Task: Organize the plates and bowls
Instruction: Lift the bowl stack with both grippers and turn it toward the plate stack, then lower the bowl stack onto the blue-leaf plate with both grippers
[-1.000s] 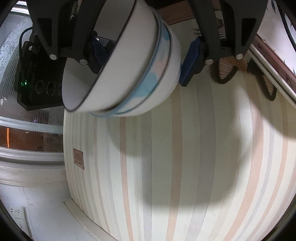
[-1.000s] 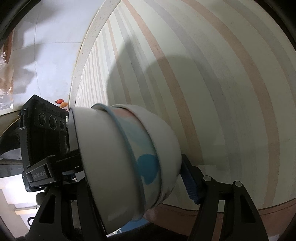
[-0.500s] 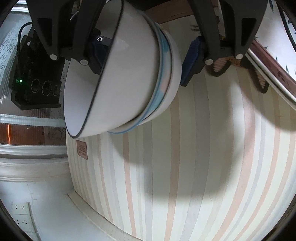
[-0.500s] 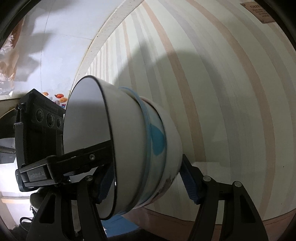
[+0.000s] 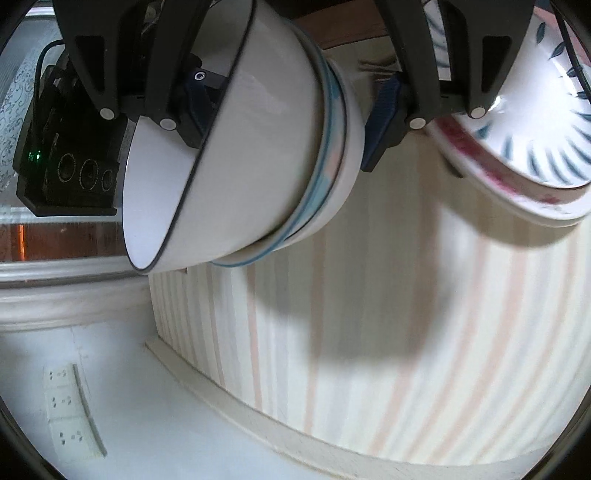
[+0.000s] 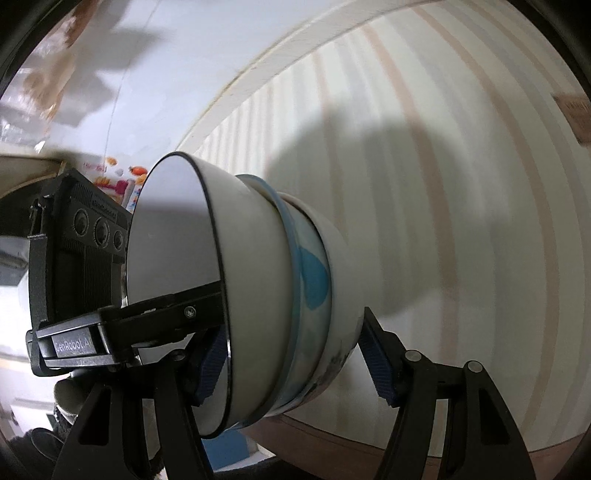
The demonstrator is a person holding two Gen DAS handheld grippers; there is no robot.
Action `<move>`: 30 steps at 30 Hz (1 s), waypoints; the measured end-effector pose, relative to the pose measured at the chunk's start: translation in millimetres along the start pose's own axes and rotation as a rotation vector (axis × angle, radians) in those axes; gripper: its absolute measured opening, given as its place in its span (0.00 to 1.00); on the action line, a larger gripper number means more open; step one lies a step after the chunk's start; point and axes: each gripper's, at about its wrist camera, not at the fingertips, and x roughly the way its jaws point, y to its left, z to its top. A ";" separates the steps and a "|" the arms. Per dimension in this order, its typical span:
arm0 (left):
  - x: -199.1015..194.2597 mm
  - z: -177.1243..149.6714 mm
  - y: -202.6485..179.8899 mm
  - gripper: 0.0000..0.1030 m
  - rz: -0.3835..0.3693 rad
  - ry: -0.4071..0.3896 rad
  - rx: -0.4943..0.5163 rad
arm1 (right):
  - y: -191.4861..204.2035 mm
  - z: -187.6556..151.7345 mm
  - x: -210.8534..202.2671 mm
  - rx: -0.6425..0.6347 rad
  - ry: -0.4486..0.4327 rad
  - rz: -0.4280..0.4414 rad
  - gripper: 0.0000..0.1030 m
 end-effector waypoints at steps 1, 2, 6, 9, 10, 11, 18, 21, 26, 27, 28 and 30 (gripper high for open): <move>-7.1 -0.8 5.0 0.67 0.002 -0.011 -0.007 | 5.6 0.5 0.3 -0.012 0.004 0.004 0.67; -14.0 -2.2 10.8 0.67 0.004 -0.021 -0.017 | 12.5 1.0 2.3 -0.027 0.010 0.007 0.67; -40.2 -7.2 38.4 0.67 0.021 -0.062 -0.059 | 38.4 0.3 16.4 -0.074 0.048 0.035 0.67; -54.2 -14.9 58.3 0.67 0.030 -0.091 -0.111 | 56.6 -2.5 31.3 -0.108 0.076 0.051 0.67; -58.1 -17.9 63.8 0.67 0.033 -0.100 -0.125 | 64.5 -4.6 38.1 -0.124 0.090 0.057 0.67; -62.6 -21.1 70.6 0.67 0.036 -0.109 -0.139 | 68.9 -5.4 44.2 -0.133 0.101 0.061 0.67; -86.9 -41.4 110.6 0.67 0.052 -0.162 -0.240 | 105.7 -20.8 83.8 -0.214 0.187 0.080 0.67; -88.6 -47.2 120.2 0.67 0.060 -0.178 -0.272 | 121.2 -28.5 100.5 -0.239 0.217 0.085 0.67; -91.0 -53.9 136.2 0.67 0.067 -0.189 -0.304 | 135.3 -41.9 121.2 -0.274 0.257 0.086 0.67; -90.2 -54.6 138.2 0.67 0.068 -0.190 -0.308 | 139.3 -39.3 125.4 -0.274 0.259 0.084 0.67; -89.2 -54.2 139.8 0.67 0.067 -0.191 -0.313 | 141.3 -40.8 127.7 -0.279 0.264 0.082 0.67; -88.9 -55.5 144.5 0.67 0.066 -0.190 -0.318 | 145.4 -42.8 134.0 -0.288 0.268 0.078 0.67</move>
